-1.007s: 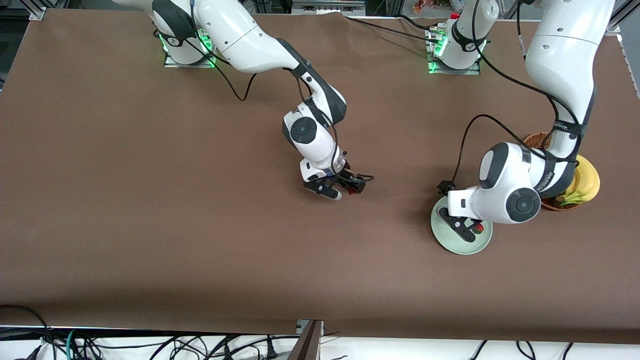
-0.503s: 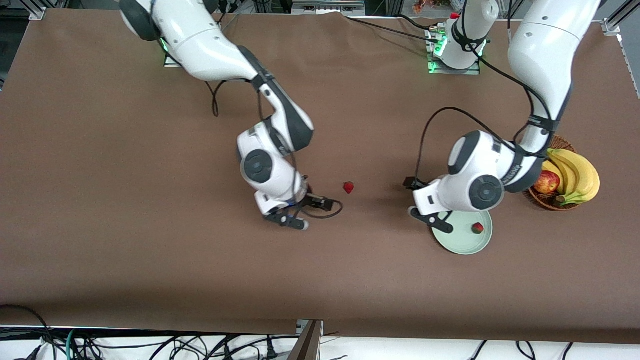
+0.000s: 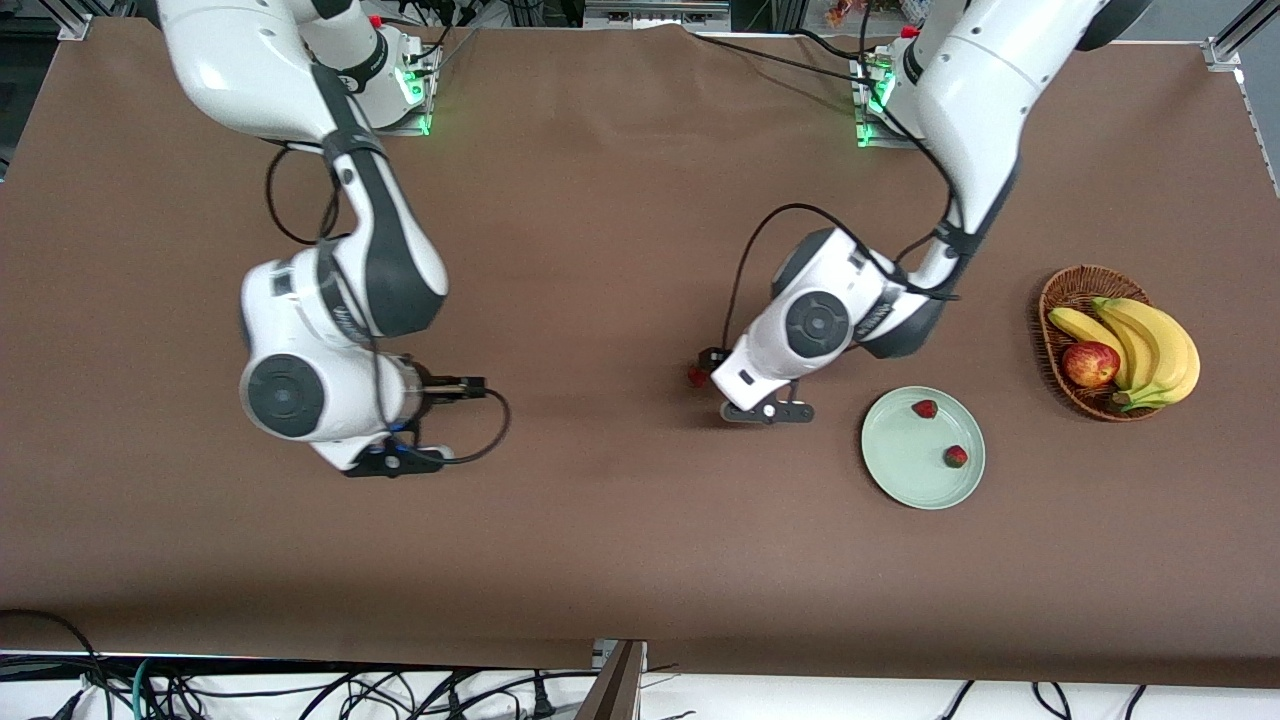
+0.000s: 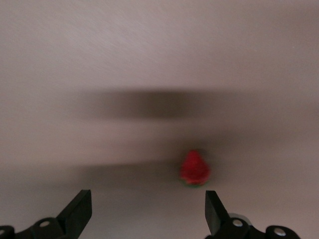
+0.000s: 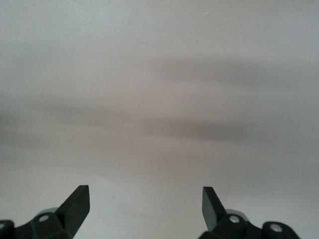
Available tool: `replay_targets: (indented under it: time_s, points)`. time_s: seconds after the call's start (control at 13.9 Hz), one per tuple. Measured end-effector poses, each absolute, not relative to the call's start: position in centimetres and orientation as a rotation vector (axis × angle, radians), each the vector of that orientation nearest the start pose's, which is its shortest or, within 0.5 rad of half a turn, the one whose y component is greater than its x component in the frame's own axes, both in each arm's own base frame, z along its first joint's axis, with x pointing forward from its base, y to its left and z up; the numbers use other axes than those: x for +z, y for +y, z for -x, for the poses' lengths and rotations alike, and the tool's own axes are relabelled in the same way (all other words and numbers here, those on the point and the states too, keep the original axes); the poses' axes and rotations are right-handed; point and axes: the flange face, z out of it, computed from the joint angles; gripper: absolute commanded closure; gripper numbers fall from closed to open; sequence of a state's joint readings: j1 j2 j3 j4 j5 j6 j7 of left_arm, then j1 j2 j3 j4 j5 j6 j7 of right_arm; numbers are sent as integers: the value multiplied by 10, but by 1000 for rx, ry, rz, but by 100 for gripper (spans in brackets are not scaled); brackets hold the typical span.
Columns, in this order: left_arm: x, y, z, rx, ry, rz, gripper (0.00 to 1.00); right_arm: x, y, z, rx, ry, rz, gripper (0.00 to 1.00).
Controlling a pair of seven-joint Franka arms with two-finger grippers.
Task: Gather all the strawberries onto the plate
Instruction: 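Grasp the third strawberry with the left gripper while the right gripper retracts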
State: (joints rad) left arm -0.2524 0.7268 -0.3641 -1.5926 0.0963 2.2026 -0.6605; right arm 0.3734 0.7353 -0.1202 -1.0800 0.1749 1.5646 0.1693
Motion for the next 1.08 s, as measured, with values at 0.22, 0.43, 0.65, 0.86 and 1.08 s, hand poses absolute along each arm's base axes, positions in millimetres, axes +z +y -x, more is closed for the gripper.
replay_targets:
  time_s: [0.22, 0.43, 0.65, 0.86, 1.08]
  points:
    - [202, -393, -566, 154, -124, 3160, 0, 435, 168, -685, 368, -98, 3103, 0]
    - [196, -403, -564, 100, -159, 3188, 0, 492, 105, -659, 333, -105, 3154, 0]
    - [187, -405, -563, 69, -138, 3178, 37, 543, 70, -616, 324, -72, 3179, 0]
    - [184, -406, -564, 28, -101, 3168, 64, 582, 57, -581, 322, -57, 3164, 0]
    - [178, -408, -561, 37, -131, 3166, 64, 599, 56, -561, 311, -72, 3155, 0]
